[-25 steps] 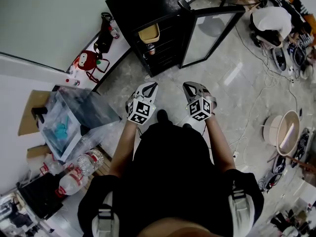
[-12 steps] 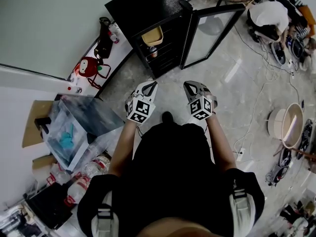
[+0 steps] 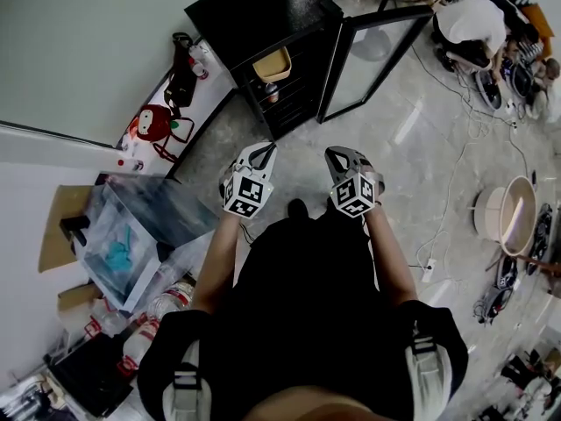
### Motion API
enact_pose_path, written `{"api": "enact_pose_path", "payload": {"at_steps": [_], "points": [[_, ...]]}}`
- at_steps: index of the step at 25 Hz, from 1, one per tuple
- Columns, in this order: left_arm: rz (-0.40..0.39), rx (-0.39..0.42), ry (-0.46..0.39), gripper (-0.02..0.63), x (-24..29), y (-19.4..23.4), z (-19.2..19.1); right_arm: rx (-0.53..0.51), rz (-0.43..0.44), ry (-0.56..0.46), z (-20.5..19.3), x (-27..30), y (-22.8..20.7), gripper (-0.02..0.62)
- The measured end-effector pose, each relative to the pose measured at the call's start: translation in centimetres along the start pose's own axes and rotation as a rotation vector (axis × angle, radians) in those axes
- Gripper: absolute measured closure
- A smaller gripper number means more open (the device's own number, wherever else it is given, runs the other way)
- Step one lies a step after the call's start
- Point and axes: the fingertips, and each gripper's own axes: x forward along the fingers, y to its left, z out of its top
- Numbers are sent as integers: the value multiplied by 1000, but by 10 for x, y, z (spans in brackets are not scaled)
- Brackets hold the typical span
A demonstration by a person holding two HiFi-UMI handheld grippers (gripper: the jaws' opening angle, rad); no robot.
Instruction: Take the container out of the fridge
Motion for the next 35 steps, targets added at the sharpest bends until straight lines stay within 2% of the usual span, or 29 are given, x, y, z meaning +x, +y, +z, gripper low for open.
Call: {"api": "enact_pose_path", "payload": {"at_steps": [21,35], "points": [[23,14,7,583,12,19,4,-3,15,-3,2,18,-12,597],[21,23,32,583,50,52,15,18,28,0,1,47,-49,597]]}}
